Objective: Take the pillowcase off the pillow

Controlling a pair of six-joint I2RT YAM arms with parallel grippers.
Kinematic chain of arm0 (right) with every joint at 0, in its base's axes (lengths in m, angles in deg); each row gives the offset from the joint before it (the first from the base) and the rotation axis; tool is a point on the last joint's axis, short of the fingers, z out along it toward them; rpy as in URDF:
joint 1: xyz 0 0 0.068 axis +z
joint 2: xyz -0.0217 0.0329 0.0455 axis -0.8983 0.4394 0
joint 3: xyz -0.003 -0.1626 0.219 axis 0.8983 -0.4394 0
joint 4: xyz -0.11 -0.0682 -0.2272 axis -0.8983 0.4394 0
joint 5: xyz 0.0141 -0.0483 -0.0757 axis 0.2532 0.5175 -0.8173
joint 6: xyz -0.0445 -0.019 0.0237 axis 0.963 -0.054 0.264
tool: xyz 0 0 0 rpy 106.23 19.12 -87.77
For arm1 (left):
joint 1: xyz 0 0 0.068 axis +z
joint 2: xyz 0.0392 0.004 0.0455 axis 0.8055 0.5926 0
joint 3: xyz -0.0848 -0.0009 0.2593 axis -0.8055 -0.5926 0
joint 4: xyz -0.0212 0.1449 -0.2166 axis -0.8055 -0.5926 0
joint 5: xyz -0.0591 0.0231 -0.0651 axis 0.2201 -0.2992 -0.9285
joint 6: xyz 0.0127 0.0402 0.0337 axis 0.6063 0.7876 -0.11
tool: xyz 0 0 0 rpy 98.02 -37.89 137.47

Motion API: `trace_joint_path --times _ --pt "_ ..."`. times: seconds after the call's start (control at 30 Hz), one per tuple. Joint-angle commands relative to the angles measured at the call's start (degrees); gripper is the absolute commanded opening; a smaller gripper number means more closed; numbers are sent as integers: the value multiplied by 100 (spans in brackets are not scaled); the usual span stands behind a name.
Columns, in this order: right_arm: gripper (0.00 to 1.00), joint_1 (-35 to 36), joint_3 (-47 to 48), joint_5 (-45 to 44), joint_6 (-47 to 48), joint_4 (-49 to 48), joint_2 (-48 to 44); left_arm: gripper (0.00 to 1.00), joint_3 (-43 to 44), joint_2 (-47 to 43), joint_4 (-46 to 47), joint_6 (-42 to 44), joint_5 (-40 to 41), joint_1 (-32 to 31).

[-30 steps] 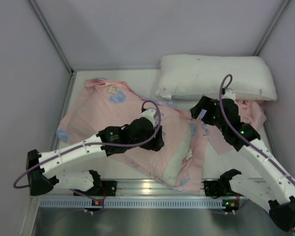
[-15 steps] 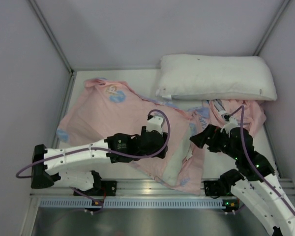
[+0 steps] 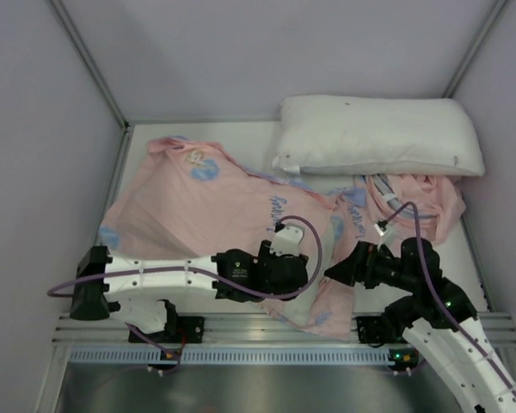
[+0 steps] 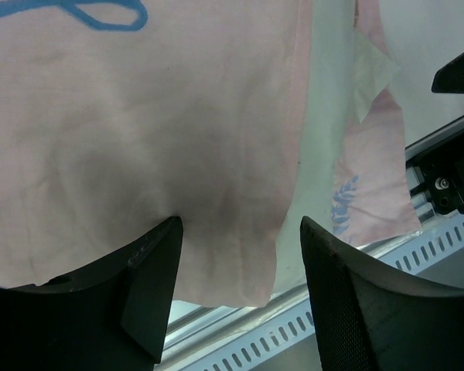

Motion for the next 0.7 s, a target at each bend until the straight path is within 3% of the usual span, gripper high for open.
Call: trace_joint_path --times 0.0,0.17,0.27,0.3,0.4,0.67 --pt "89 44 -184 435 221 87 129 66 134 205 -164 -193 309 -34" --pt "89 44 -412 453 301 -195 341 60 345 512 -208 -106 582 123" --pt "90 44 -430 391 353 -265 490 36 495 470 -234 114 538 439" --pt "90 52 -421 426 310 -300 499 17 521 434 -234 176 538 493" --pt "90 79 -404 540 196 -493 464 2 679 320 -226 431 573 590" --pt "89 289 -509 629 46 -1125 850 0 1075 302 108 976 230 669"
